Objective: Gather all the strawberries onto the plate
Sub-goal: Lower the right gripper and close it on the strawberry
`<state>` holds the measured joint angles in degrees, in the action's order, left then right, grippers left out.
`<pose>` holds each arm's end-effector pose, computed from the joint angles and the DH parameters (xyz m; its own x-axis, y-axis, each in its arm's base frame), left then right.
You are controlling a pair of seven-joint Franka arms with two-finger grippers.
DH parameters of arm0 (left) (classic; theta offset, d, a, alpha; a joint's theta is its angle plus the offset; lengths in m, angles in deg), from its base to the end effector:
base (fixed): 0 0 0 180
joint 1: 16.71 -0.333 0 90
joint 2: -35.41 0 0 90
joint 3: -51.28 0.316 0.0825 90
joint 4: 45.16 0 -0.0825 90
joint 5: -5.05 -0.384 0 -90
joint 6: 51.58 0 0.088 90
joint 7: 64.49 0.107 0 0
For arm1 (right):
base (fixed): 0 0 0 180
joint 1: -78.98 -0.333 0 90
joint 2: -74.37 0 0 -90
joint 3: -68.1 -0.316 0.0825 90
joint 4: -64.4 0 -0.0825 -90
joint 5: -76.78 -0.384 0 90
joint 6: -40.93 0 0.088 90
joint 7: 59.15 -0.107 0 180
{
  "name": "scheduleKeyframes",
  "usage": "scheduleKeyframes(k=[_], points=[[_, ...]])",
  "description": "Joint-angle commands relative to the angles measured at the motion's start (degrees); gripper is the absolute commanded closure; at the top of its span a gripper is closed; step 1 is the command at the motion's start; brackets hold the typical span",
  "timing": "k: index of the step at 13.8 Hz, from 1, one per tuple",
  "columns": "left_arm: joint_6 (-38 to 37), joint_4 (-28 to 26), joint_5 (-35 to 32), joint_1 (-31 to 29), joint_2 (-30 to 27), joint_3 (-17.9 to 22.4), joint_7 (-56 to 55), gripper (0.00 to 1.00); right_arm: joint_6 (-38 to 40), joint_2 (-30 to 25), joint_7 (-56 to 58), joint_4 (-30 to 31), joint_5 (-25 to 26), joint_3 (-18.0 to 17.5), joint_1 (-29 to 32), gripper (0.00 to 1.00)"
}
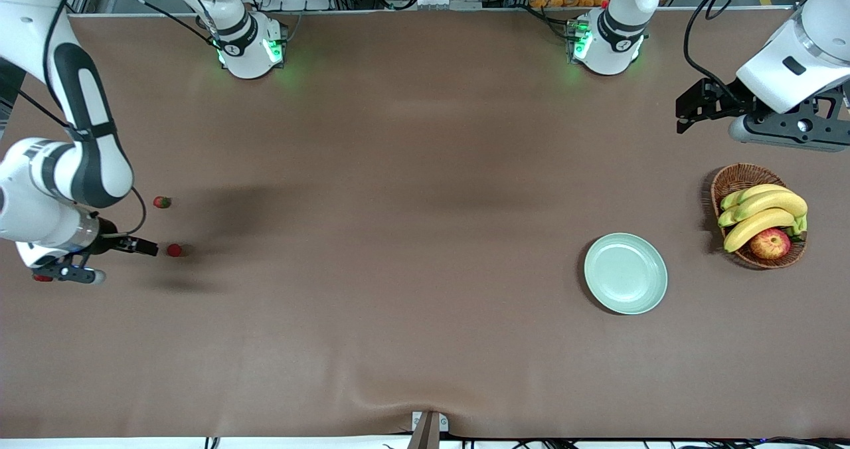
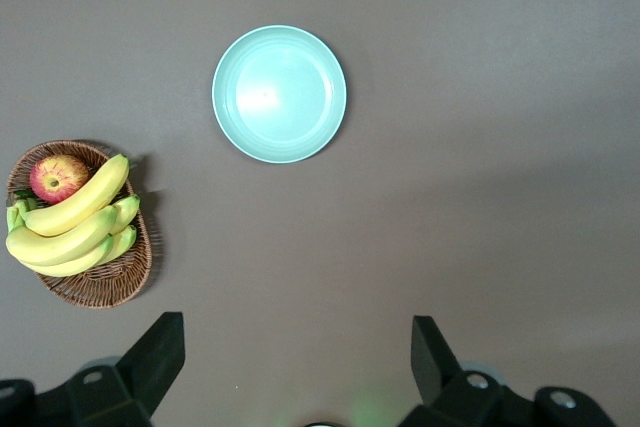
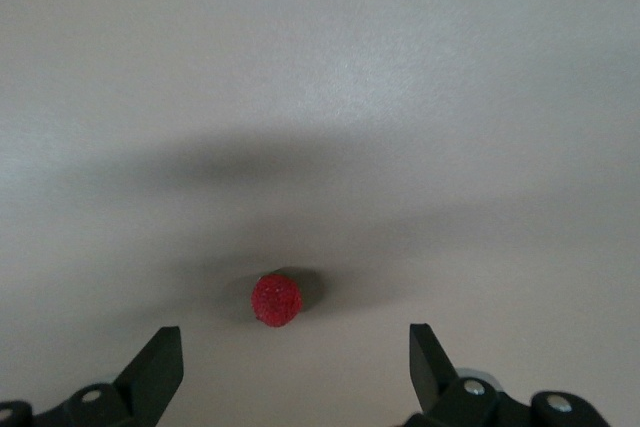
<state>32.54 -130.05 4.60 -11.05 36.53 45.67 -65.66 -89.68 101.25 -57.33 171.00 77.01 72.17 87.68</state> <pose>0.5401 -0.1061 0.6466 0.9841 -0.1745 -0.0328 -0.1748 -0.9846 -0.0066 0.6193 -0.1378 0.2626 0.9822 -0.1812 -0.0502 -0.1796 -0.9832 0.0334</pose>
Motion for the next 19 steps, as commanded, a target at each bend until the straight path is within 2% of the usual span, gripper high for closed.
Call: scheduleKeyframes(k=[1,3,5,10,12,14,16,19], points=[[-0.1,-0.1,0.1,-0.4,-0.5,-0.3,-0.9,0.0,-1.5,1.8,1.5,0.2,-1.0,-1.0,0.8,0.0],[-0.1,-0.1,0.1,-0.4,-0.4,-0.3,-0.9,0.0,-1.5,2.6,1.4,0.2,-1.1,-1.1,0.7,0.0],[-0.1,-0.1,0.1,-0.4,-0.4,-0.3,-0.9,0.0,-1.7,3.7,1.5,0.2,-1.1,-1.2,0.3,0.08],[-0.1,-0.1,0.1,-0.4,-0.4,-0.4,-0.9,0.0,-3.2,5.9,1.5,0.2,-1.1,-1.5,0.4,0.14],[-0.1,-0.2,0.0,-0.3,-0.4,-0.4,-0.9,0.0,-3.3,6.1,1.5,0.2,-1.1,-1.5,0.4,0.3],[-0.2,-0.3,0.1,-0.6,-0.3,-0.3,-0.8,0.0,-3.3,6.8,1.5,0.2,-1.1,-1.5,0.4,0.37],[-0.2,-0.3,0.0,-0.6,-0.3,-0.1,-0.8,0.0,-3.3,7.0,1.5,0.2,-1.1,-1.5,0.4,0.4],[-0.2,-0.1,0.0,-0.6,-0.9,-0.1,-0.4,0.0,-3.3,7.0,1.5,0.2,-1.1,-1.5,0.2,0.58]])
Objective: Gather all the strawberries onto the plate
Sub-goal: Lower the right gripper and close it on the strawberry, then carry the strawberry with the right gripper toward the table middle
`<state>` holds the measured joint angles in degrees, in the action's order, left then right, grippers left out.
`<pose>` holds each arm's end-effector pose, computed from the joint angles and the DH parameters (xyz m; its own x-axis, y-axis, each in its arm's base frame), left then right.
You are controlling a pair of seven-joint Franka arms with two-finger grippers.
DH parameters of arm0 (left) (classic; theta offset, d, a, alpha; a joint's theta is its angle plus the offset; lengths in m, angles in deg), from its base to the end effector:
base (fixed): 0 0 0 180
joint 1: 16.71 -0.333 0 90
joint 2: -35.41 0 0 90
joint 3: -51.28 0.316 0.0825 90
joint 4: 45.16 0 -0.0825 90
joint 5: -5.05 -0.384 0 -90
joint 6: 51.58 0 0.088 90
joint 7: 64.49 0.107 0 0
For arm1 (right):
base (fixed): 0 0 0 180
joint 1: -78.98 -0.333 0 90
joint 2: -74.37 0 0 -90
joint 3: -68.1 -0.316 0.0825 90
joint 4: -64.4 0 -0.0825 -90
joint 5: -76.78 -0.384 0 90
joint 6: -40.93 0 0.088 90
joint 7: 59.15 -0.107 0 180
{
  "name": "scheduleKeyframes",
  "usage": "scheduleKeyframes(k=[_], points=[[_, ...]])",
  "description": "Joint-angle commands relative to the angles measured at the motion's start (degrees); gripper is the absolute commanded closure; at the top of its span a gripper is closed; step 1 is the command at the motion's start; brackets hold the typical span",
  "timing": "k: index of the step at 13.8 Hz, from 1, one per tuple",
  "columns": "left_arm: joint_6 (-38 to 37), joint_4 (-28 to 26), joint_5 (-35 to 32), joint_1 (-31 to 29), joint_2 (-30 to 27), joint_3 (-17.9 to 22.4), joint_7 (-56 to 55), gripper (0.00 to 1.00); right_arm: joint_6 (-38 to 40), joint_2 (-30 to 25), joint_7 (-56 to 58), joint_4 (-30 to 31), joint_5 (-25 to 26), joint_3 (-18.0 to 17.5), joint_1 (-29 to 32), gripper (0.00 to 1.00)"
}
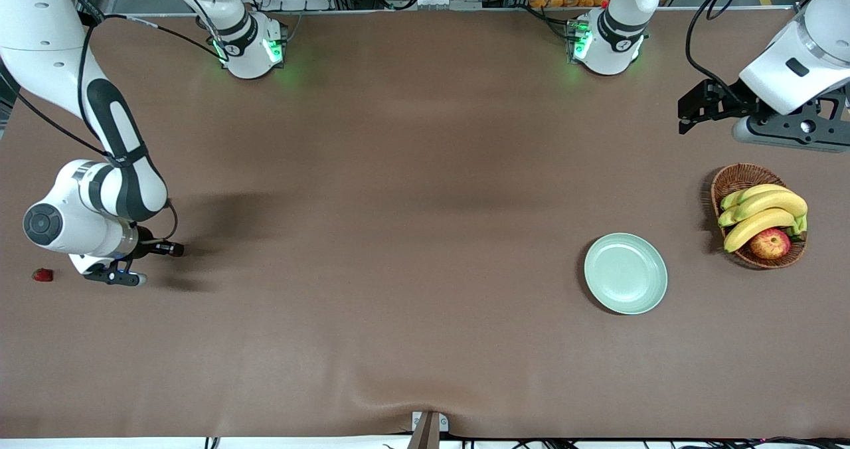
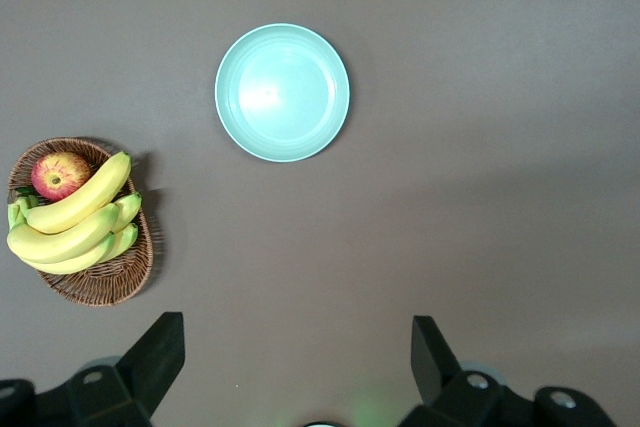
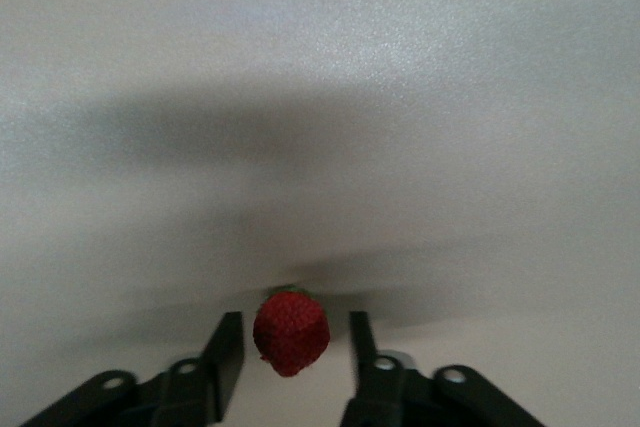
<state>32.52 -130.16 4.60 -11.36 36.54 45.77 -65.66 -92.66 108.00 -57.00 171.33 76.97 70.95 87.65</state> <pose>0.5408 -0.1022 0.6455 0.9853 -0.1675 -0.0352 -0.1678 -0.9858 -0.0067 0.6135 -0.1238 0.1898 0.9805 -0.1542 -0.1218 -0.1523 -0.9880 0.0251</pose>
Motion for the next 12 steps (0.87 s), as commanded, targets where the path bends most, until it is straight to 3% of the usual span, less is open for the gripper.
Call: scheduleKeyframes(k=[1,4,8,12], points=[[-0.2,0.0,0.0,-0.3,-0.9,-0.4,-0.4,0.0,-0.4,0.2,1.2,-0.1,-1.1,-0.3,0.2,0.64],[-0.2,0.0,0.0,-0.3,-0.8,-0.5,-0.3,0.0,-0.9,0.6,1.2,-0.1,-1.1,-0.4,0.2,0.65],[-0.2,0.1,0.1,-0.3,-0.9,-0.4,-0.3,0.0,-0.4,-0.1,0.9,-0.4,-1.1,-0.6,-0.3,0.92],[-0.3,0.0,0.6,-0.2,-0.8,-0.6,-0.7,0.0,8.0,-2.2,0.0,-4.1,-1.1,-2.0,-0.7,1.0]])
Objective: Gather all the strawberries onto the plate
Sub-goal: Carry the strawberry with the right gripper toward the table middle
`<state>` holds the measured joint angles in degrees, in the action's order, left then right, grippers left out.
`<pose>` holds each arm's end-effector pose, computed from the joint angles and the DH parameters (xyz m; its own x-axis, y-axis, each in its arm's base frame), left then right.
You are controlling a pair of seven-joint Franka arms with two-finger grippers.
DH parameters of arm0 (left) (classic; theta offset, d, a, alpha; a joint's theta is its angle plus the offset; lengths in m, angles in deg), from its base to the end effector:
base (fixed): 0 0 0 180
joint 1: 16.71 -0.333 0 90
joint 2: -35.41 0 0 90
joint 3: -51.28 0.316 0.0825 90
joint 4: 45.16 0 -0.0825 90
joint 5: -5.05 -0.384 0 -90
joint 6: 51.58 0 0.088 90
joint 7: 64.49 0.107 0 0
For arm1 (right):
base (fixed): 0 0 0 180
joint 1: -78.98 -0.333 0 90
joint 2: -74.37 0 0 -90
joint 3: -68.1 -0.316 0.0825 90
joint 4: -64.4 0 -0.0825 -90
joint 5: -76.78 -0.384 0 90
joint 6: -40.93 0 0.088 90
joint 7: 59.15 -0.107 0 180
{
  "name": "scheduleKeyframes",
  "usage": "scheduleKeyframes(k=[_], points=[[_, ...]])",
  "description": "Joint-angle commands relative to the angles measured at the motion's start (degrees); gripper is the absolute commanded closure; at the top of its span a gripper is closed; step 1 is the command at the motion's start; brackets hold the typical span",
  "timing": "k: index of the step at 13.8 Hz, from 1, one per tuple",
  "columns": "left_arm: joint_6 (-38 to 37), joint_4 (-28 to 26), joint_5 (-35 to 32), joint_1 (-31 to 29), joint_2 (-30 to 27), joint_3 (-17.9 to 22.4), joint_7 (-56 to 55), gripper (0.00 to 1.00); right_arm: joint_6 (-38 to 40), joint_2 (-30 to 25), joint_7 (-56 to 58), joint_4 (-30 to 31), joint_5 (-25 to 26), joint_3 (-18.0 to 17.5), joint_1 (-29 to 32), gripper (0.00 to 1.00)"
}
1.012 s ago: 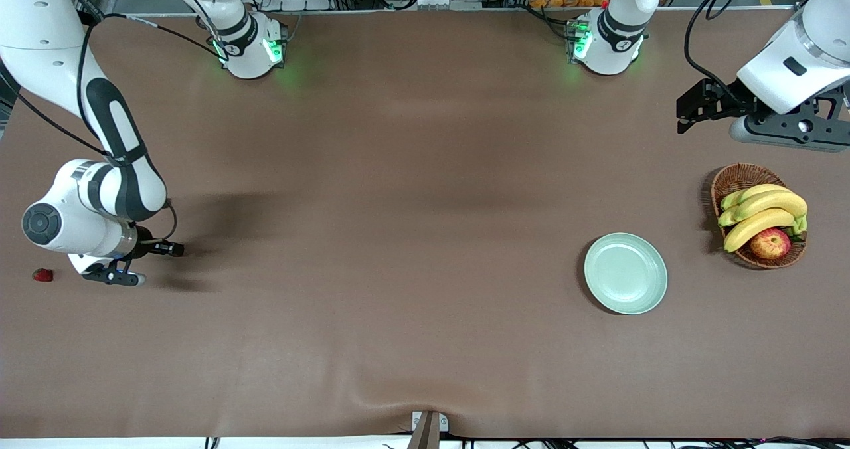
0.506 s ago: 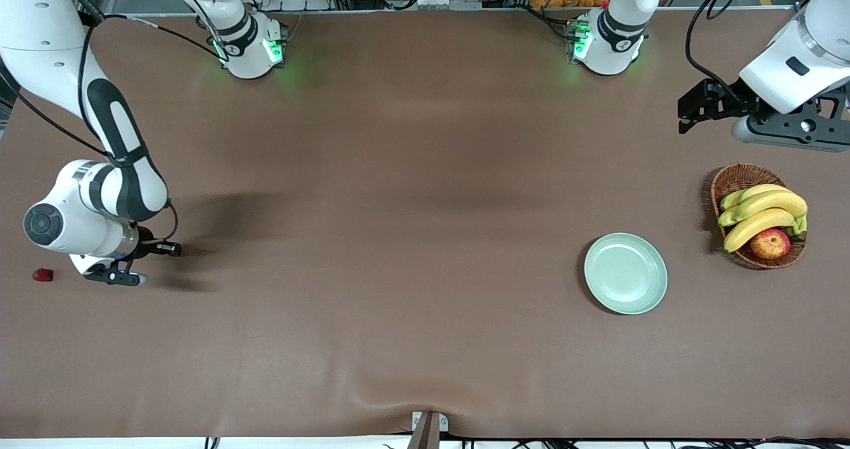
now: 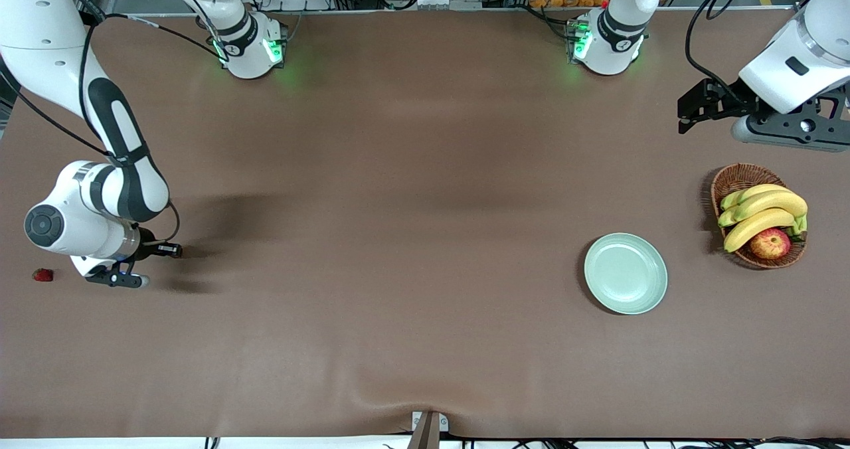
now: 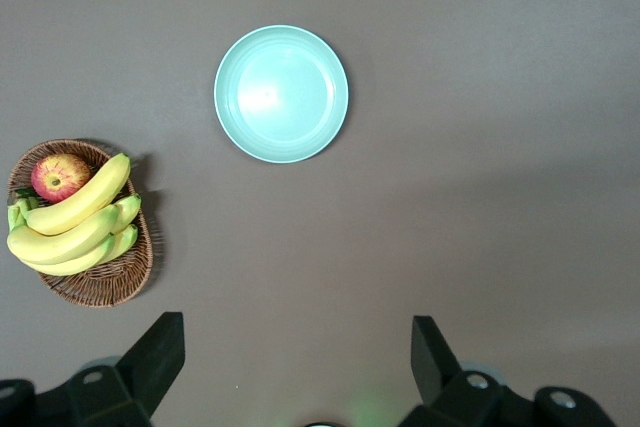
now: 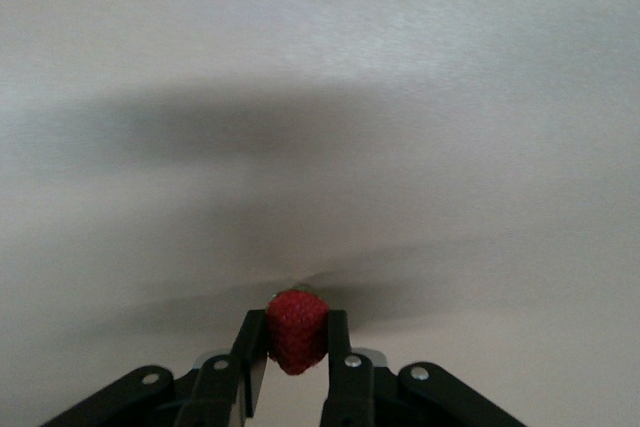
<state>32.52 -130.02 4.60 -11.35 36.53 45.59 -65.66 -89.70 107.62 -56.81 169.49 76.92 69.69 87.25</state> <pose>0.5404 -0.1040 0.6468 0.9848 -0.1707 -0.0326 -0.1710 -0.9852 -0.0066 0.6228 -0.1074 0.2023 0.9830 -0.1253 -0.1346 -0.1249 -0.9921 0.0114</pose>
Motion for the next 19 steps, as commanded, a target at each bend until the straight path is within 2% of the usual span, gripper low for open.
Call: scheduleKeyframes(k=[1,4,7,14,16,18,19], points=[[-0.3,0.0,0.6,-0.1,-0.9,-0.4,-0.7,0.0,8.2,-2.5,-0.9,-3.7,-1.6,-0.9,-0.4,1.0],[-1.3,-0.2,0.2,-0.3,-0.9,0.0,-0.1,0.0,15.7,-2.9,-3.9,-8.4,-5.2,-1.1,-1.8,1.0],[-1.5,-0.3,0.2,-0.4,-0.9,0.0,-0.7,0.0,19.1,-3.8,-10.4,-10.1,-5.5,-2.5,-3.5,1.0],[-2.9,-0.1,0.1,-1.0,-1.7,0.2,-0.7,0.0,18.1,-3.9,-33.2,-11.0,-5.6,-13.4,-4.2,1.0],[-3.0,-0.3,0.1,-1.0,-1.7,-0.1,-0.8,0.0,17.5,-3.7,-39.4,-11.7,-6.7,-14.7,-6.3,1.0],[-3.1,-0.6,0.4,-1.0,-1.4,-0.3,-0.8,0.0,13.8,-3.5,-45.6,-12.1,-9.8,-14.7,-10.4,1.0],[-3.1,-0.7,0.4,-1.0,-1.4,-0.3,-0.8,0.0,12.1,-2.9,-49.0,-12.5,-9.8,-14.7,-12.5,1.0]])
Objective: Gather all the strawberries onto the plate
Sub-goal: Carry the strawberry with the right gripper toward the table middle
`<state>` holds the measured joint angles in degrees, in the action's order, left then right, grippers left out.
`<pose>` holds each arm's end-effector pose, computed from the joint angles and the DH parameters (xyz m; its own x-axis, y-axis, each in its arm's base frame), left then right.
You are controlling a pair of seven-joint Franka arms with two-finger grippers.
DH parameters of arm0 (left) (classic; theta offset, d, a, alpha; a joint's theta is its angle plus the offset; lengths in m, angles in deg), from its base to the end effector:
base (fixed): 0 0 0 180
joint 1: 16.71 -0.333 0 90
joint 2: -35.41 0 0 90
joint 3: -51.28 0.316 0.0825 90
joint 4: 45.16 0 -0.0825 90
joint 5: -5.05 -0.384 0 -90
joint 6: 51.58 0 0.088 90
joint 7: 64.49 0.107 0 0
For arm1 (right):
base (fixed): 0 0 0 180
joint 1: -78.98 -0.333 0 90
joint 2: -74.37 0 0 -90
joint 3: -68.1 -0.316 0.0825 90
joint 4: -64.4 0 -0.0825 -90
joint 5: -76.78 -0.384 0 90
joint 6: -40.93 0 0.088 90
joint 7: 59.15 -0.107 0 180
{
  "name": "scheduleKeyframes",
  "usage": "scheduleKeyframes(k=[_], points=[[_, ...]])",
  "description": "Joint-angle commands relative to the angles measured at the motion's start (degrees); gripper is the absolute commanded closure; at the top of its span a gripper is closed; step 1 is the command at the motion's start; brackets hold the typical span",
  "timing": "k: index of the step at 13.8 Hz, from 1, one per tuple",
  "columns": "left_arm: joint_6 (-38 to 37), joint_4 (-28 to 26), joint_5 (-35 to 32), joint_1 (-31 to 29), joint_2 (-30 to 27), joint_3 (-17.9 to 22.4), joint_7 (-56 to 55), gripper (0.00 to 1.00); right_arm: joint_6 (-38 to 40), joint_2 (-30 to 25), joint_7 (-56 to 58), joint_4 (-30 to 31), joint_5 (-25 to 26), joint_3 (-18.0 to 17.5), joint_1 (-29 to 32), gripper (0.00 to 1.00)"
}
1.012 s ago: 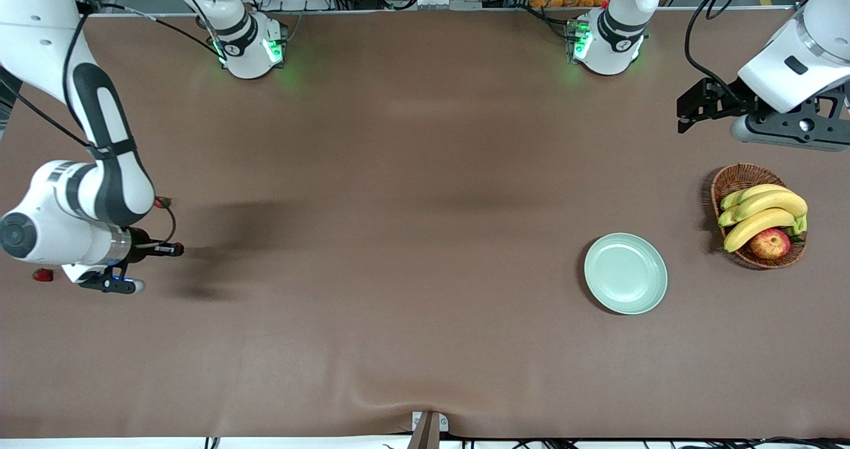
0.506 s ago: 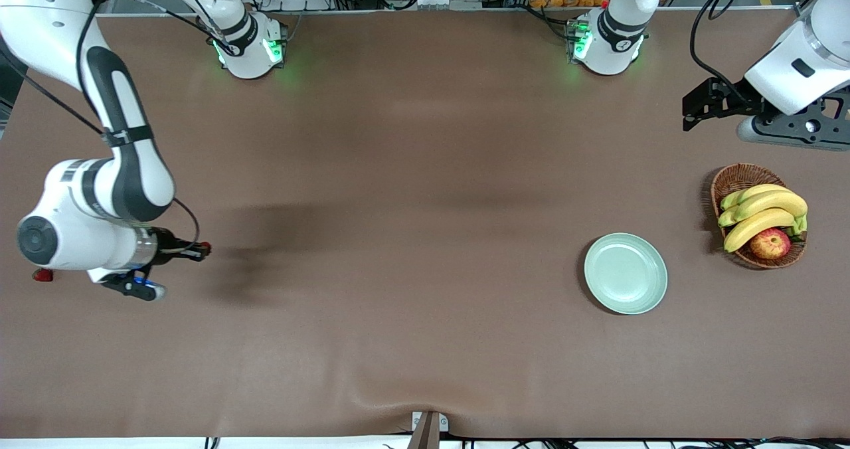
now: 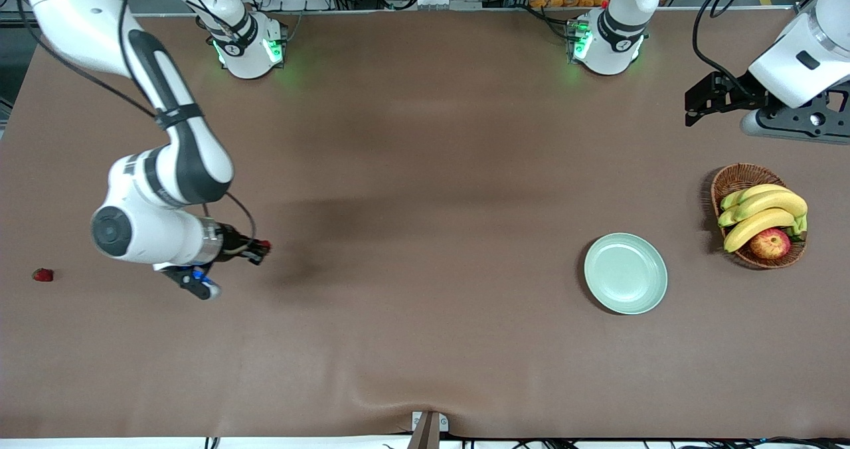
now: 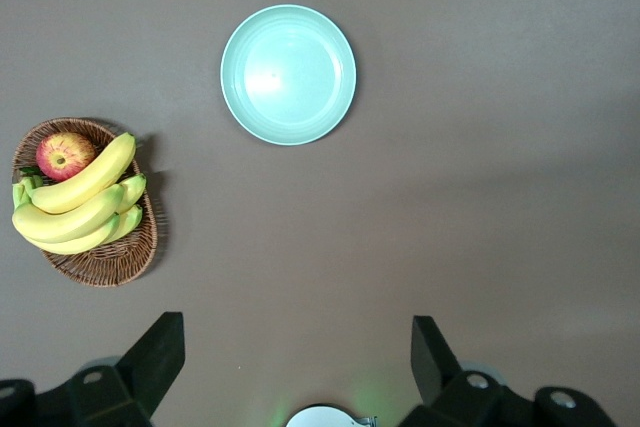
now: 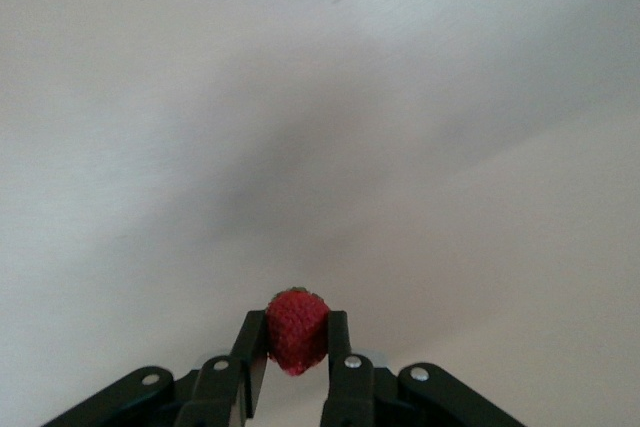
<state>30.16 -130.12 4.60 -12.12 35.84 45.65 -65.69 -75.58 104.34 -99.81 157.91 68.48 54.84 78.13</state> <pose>0.5336 -0.0950 0.6491 0.9858 -0.1554 -0.0635 -0.1562 -0.9877 -0.0084 0.6523 0.1538 0.3150 0.8285 -0.5041 -0.2437 -0.5383 -0.8369 -0.0990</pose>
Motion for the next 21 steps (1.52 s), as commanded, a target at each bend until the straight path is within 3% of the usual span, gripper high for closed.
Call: scheduleKeyframes(k=[1,14,21], points=[[-0.7,-0.4,0.5,-0.2,-0.7,-0.3,-0.6,0.0,-3.6,0.9,-8.3,-1.1,-1.4,0.2,-4.6,1.0],[-0.6,-0.5,0.7,0.4,-0.4,-0.4,-0.6,0.0,-19.2,9.5,-38.4,-2.4,-0.9,0.3,-24.4,1.0],[-0.7,-0.5,0.9,0.4,-0.1,-0.4,0.2,0.0,-23.0,14.0,-43.8,-3.8,0.0,4.8,-33.2,1.0]])
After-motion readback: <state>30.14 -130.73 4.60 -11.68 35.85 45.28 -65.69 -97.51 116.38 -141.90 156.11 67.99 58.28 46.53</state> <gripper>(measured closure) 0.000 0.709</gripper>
